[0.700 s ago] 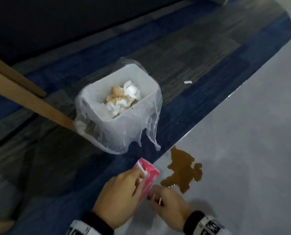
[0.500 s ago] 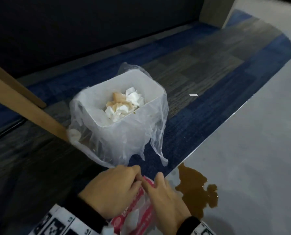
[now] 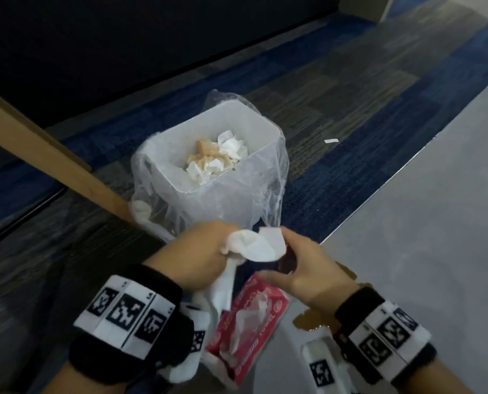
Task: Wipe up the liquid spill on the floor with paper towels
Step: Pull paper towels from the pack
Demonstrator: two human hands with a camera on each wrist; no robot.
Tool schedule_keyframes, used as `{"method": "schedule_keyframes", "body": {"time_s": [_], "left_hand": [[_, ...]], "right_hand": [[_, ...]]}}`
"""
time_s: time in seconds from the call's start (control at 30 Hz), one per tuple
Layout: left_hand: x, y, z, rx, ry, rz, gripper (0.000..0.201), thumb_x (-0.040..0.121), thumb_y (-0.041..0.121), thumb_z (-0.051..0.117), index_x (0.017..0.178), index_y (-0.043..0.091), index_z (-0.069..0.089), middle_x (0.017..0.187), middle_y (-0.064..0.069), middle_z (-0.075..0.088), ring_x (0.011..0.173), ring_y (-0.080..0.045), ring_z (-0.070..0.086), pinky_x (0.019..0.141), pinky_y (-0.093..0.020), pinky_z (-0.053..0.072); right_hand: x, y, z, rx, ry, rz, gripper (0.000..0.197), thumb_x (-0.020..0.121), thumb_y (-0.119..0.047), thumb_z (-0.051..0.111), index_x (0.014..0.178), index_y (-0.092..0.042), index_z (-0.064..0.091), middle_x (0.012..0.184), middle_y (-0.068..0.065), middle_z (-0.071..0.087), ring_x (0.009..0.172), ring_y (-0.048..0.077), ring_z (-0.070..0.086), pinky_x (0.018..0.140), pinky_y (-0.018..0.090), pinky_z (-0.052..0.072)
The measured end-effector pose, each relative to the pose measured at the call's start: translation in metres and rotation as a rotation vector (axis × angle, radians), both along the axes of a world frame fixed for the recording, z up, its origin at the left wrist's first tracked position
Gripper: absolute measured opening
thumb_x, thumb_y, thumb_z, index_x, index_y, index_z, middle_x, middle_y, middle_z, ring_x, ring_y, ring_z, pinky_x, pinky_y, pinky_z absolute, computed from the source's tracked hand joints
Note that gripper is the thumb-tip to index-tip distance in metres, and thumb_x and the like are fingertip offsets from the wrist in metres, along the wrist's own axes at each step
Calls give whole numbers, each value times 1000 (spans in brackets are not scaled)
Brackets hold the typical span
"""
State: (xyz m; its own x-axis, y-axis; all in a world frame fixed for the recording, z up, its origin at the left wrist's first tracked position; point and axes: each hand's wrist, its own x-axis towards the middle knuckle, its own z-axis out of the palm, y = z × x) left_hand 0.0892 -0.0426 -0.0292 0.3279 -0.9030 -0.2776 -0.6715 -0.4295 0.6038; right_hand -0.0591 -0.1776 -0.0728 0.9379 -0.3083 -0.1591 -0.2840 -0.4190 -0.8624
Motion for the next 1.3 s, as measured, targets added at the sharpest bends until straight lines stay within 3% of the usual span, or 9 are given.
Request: {"method": "schedule_keyframes", "body": {"time_s": [0.13,0.27,0.4,0.5,0.63,0.97,1.07,1.13,1.3], "left_hand": [[3,6,13,8,-186,128,15,85,19,53,74,18,63,82,-7,67,83,-28,62,74,-38,50],[-4,7,3,175,-185,81,18,86,14,45,75,10,59,85,-13,67,83,-32,62,74,-40,50],[-1,11,-5,253,-224,104,22,91,13,41,77,14,56,91,-10,65,90,-29,61,76,-40,49],[3,10,-18,337,-224,41,17,89,20,45,85,16,61,95,-5,67,90,-26,63,76,-34,48],[3,-1,-15,418,-233,-12,32,93,30,44,113,14,63,115,-6,66,105,-24,63,75,-25,41],[0,12,0,170,140,140,34,89,35,45,64,13,54,65,-4,58,66,-20,54,61,-31,37],[1,18,14,199,474,136,59,85,69,39,87,21,74,86,6,75,85,-15,69,82,-31,48],[-2,21,18,233,430,1,71,70,82,44,105,27,71,104,4,74,98,-13,69,94,-35,50],[9,34,-11,369,-21,-36,46,58,57,52,90,26,60,86,6,69,80,-12,67,79,-39,55]], "right_hand": [[-7,24,-59,-490,482,343,91,80,-23,70,149,-35,12,149,2,16,127,28,40,99,38,45],[-1,45,-69,-653,467,334,30,90,-8,55,119,-16,59,121,6,49,109,27,53,84,37,48],[-7,30,-18,-411,-121,-157,14,79,-7,52,85,-17,60,87,-7,58,85,15,51,72,29,43],[-7,20,22,-293,-450,-230,8,83,-8,51,79,-14,53,76,-8,51,70,16,46,60,25,34],[2,15,24,-315,-393,-191,11,89,-9,53,81,-16,53,74,-11,49,66,9,48,57,23,36],[1,23,1,-164,-255,-220,18,92,-14,54,77,-24,54,58,-10,50,50,9,47,53,29,40],[1,33,-3,-137,-234,-179,15,90,-11,57,80,-23,59,72,-14,58,67,6,57,65,26,46],[3,44,-10,-90,-204,-150,11,84,-10,57,85,-18,64,82,-10,64,79,9,59,73,30,49],[8,65,-25,463,-250,-201,36,77,15,56,105,-6,59,99,10,65,85,24,65,74,36,53]]}}
